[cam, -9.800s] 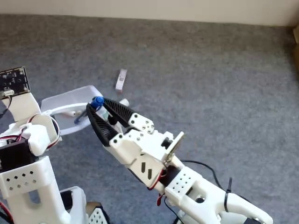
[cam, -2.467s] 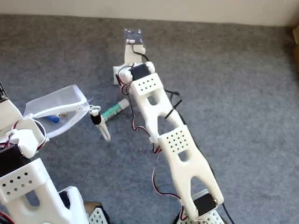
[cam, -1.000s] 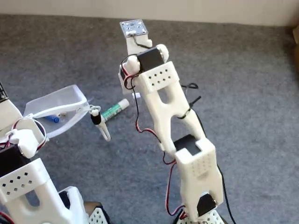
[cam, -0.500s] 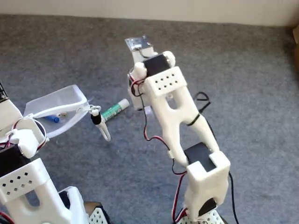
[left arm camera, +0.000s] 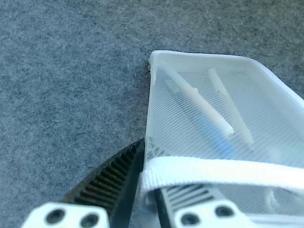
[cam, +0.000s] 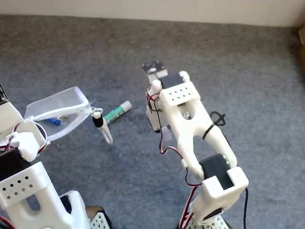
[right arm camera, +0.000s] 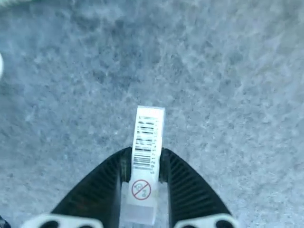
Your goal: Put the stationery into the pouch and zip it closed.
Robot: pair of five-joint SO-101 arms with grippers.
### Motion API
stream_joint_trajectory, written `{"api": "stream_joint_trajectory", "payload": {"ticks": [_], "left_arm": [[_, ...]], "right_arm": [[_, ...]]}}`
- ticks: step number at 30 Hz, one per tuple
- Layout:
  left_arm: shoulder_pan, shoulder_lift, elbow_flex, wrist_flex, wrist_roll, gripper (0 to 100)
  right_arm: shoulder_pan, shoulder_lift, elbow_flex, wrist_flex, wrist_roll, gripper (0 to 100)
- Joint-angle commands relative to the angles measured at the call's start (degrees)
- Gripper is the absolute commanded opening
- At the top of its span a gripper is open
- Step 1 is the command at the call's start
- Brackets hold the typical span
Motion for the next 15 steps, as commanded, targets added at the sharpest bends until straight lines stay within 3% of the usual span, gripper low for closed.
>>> {"api": "stream_joint_trajectory", "payload": {"ticks": [1,5,15], "left_arm": [[1.19,-0.04,0.22,-1.05,0.44,0],[1.19,-0.04,0.22,-1.05,0.44,0],[1.19,-0.04,0.22,-1.14,0.44,0]], "right_arm": [[0.48,-3.65,1.98,-3.47,0.97,2.5],[0.48,-3.65,4.79,-6.73,0.88,11.4],[-3.30,-3.74,6.99,-6.20,0.79,11.6]]}}
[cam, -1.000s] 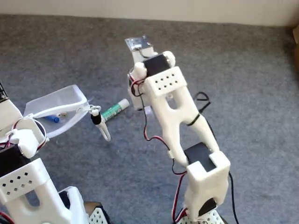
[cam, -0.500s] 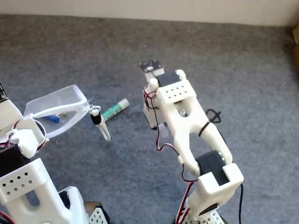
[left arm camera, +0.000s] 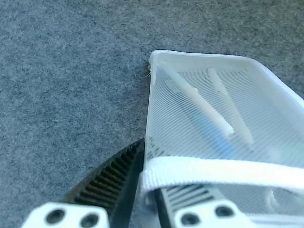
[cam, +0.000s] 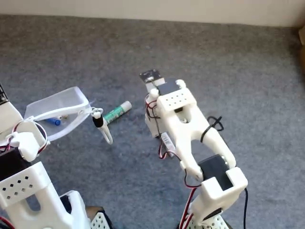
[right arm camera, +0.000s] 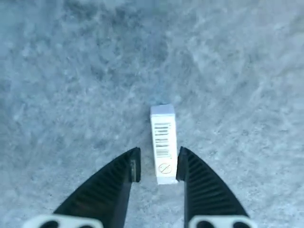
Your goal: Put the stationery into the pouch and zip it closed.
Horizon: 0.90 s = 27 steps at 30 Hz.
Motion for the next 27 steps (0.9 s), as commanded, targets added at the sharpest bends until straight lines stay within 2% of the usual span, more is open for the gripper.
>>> {"api": "stream_joint_trajectory", "payload": {"ticks": [1,8,15,27], "left_arm": [[1.19,-0.04,0.22,-1.14,0.44,0],[1.19,-0.04,0.22,-1.14,0.44,0],[1.19,-0.04,0.22,-1.14,0.44,0],[1.19,-0.04,0.22,-1.14,0.44,0]], "right_arm": [[-1.10,-3.65,0.31,-0.66,0.44,11.6],[-1.27,-0.13,4.00,-8.31,-2.20,11.6],[-0.84,7.52,3.74,-8.57,-2.02,11.6],[-0.84,8.92,1.19,-8.04,-2.11,11.6]]}}
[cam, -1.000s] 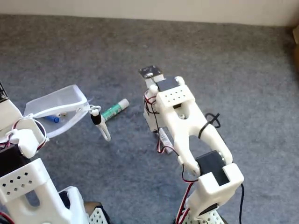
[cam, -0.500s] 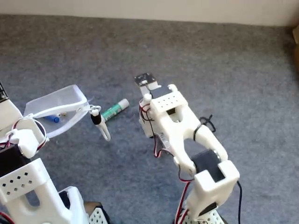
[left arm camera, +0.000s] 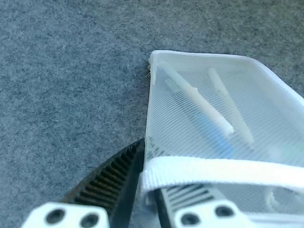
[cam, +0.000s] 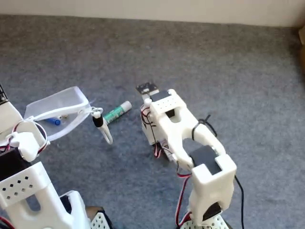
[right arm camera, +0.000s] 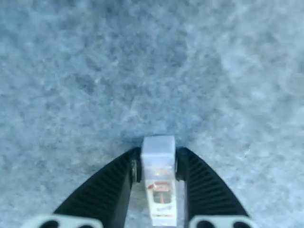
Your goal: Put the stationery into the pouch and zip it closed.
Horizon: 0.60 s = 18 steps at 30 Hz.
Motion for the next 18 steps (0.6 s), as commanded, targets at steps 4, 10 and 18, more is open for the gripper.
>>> {"api": "stream_joint_trajectory", "payload": {"ticks": [4,10,18], "left_arm": [[1.19,-0.04,0.22,-1.14,0.44,0],[1.19,-0.04,0.22,-1.14,0.44,0],[1.19,-0.04,0.31,-1.14,0.44,0]], "right_arm": [[-0.22,-0.66,-2.24,-0.04,-0.26,11.5],[-0.22,-0.66,-2.24,-0.04,-0.26,0.2],[-0.48,-1.36,-2.68,4.44,-0.18,0.5]]}}
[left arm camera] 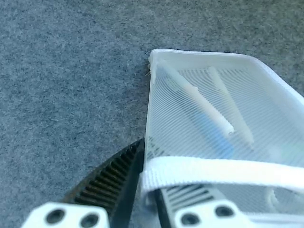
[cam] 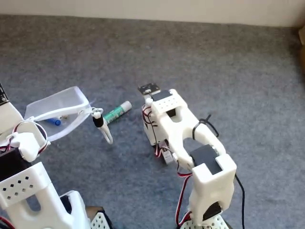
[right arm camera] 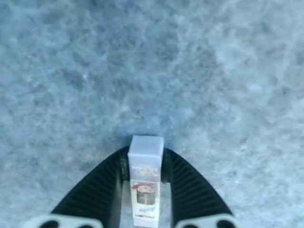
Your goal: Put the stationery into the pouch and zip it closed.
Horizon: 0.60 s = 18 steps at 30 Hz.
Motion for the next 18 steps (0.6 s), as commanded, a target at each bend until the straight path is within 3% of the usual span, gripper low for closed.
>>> {"api": "stream_joint_trajectory", "payload": {"ticks": [1,7,18], "left_arm": [[1.10,-0.04,-0.13,-1.14,0.44,0],[1.10,-0.04,-0.13,-1.14,0.44,0],[1.10,-0.04,-0.13,-1.67,0.44,0]], "right_arm": [[-0.75,-1.71,-2.68,2.24,-0.18,0.5],[-0.48,-11.21,-1.63,0.22,-0.18,0.5],[0.57,-32.13,16.48,-13.85,-0.62,0.5]]}}
